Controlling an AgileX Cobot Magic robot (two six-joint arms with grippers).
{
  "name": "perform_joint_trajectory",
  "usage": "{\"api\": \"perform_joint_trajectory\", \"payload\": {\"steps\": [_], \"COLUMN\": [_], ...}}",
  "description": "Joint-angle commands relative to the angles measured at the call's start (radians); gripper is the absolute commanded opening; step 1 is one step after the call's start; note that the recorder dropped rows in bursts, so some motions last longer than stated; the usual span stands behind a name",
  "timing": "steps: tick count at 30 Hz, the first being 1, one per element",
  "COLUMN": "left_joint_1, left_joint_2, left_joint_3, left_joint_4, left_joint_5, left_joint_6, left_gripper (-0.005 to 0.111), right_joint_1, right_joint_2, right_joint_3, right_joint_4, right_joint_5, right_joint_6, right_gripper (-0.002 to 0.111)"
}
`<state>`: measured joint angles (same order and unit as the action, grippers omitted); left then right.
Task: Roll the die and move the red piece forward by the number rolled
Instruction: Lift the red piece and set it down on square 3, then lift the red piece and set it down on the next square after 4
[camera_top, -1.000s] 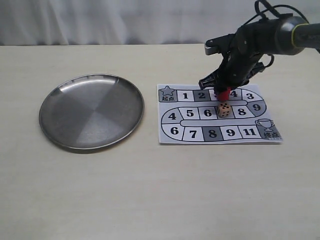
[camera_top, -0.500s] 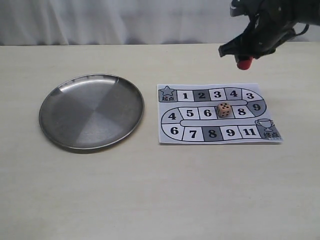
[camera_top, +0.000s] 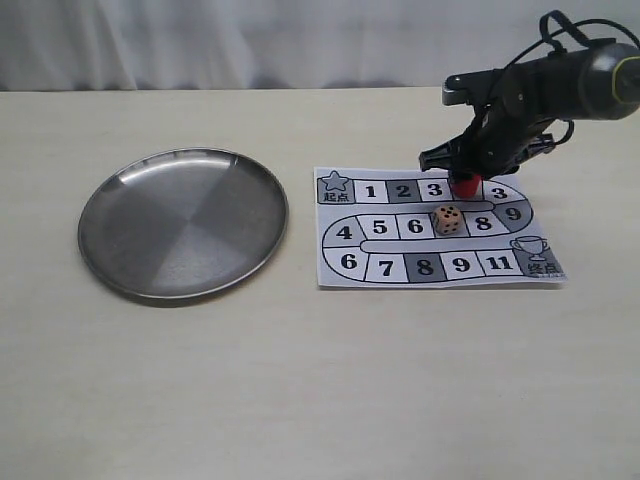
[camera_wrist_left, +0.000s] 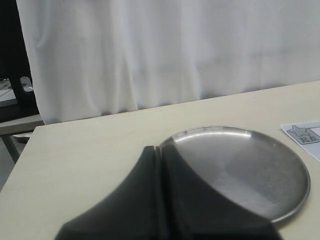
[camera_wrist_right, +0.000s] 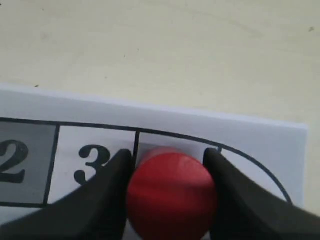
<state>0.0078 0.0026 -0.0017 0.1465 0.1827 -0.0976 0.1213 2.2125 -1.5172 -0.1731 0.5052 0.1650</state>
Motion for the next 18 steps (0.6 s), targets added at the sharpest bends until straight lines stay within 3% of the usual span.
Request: {"api": "perform_joint_trajectory", "payload": {"steps": [1, 11, 18], "left_joint_1": [-0.008, -0.008, -0.008], "left_joint_2": [-0.003, -0.003, -0.003], "left_joint_3": [0.002, 0.002, 0.002], "left_joint_4": [-0.002, -0.002, -0.002], "left_joint_5": [-0.009, -0.009, -0.009], "left_joint_6": [-0.001, -0.001, -0.001], "left_gripper": [0.000, 0.000, 0.000], "right_joint_1": [-0.004, -0.012, -0.047], "right_joint_2": [-0.034, -0.281, -0.260], "right_joint_3": [0.006, 0.006, 0.013], "right_joint_4": [0.007, -0.108, -0.105], "right_joint_5": [0.030, 0.046, 0.076], "right_joint_6": [0.001, 0.006, 0.007], "right_gripper": [0.005, 0.005, 0.005]}}
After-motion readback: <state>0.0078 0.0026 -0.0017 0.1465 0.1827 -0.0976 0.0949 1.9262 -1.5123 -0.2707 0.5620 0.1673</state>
